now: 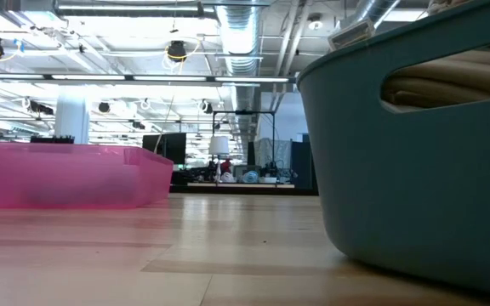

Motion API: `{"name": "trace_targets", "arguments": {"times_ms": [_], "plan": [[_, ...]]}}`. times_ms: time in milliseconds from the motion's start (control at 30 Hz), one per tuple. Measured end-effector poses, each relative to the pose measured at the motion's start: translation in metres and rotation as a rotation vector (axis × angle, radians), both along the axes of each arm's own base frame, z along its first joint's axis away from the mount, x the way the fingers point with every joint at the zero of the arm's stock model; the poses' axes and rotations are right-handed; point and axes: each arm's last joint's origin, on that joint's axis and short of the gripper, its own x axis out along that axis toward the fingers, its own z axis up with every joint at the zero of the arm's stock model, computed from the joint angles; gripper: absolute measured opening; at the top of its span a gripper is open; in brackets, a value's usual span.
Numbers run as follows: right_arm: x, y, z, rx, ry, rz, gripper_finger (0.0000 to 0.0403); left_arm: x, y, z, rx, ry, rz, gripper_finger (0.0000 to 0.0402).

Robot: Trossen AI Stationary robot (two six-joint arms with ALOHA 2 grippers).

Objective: Pick & Place USB Port
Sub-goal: Return to Home Position

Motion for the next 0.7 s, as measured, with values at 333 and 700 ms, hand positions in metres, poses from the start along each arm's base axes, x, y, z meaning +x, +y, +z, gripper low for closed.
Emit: {"name": "trace_targets", "arguments": {"times_ms": [333, 700], "plan": [[-0.015, -0.011, -0.006, -0.028, 0.029, 0.000, 0.0000, -0.007, 0.005, 0.002, 0.050, 0.003, 0.067, 0.0004], [-0.017, -0.014, -0.006, -0.036, 0.024, -0.074, 0.0000, -0.032, 0.018, -0.002, 0.080, 0.068, 0.065, 0.0004]]}}
